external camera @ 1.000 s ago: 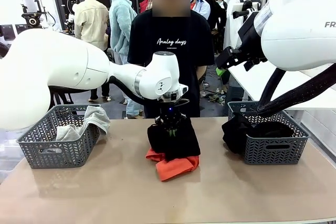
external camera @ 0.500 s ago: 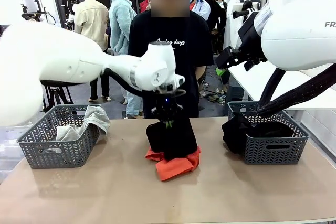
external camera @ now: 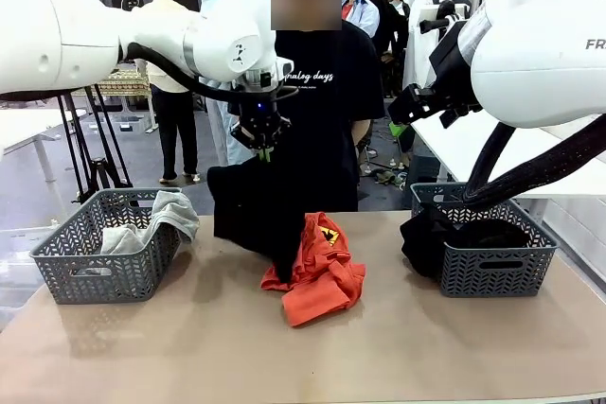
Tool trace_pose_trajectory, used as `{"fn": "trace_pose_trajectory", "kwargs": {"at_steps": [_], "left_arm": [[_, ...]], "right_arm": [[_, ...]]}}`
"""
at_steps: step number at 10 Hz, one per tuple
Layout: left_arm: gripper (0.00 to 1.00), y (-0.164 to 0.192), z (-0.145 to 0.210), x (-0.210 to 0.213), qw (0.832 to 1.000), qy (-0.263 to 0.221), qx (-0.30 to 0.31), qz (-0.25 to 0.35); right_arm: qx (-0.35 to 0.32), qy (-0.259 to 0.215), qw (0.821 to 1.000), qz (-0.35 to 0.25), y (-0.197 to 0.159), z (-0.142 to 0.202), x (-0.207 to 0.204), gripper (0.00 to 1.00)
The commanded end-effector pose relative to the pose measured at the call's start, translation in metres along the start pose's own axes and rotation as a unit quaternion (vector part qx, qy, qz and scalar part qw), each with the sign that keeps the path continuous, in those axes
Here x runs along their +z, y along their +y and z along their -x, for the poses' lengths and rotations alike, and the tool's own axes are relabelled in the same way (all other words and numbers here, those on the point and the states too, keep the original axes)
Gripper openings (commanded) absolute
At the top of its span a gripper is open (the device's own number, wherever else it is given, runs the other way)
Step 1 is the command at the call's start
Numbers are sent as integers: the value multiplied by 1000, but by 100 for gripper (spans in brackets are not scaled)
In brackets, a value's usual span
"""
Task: Sort the tops and bottoms.
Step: Lift clothes from the center of the table with your left hand.
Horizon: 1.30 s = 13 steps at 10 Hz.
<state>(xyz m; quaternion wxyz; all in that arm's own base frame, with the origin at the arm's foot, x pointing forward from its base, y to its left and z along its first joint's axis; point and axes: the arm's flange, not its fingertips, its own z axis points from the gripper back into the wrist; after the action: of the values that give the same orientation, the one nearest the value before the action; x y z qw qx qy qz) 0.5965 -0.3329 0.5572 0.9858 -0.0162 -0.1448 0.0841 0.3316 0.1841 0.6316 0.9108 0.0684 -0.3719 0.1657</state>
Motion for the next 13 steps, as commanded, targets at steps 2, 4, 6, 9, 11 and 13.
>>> {"fn": "trace_pose_trajectory", "kwargs": {"at_steps": [2, 4, 6, 9, 11, 13], "left_arm": [[0, -6, 6, -16, 1000, 14, -3, 3], [0, -3, -1, 9, 1000, -1, -11, -5], [0, 2, -34, 89, 998, -68, -8, -5], [0, -9, -58, 179, 992, -109, -40, 40], [0, -17, -56, 199, 987, -144, -57, 37], [0, -23, -51, 203, 987, -138, -73, 34]], "right_arm": [[-2, 2, 1000, -2, -1, 5, -2, 100], [-2, 2, 1000, -2, -1, 5, -2, 100], [-2, 2, 1000, -2, -1, 5, -2, 100], [-2, 2, 1000, -2, -1, 5, -2, 100], [-2, 2, 1000, -2, -1, 5, -2, 100], [-2, 2, 1000, -2, -1, 5, -2, 100]]}}
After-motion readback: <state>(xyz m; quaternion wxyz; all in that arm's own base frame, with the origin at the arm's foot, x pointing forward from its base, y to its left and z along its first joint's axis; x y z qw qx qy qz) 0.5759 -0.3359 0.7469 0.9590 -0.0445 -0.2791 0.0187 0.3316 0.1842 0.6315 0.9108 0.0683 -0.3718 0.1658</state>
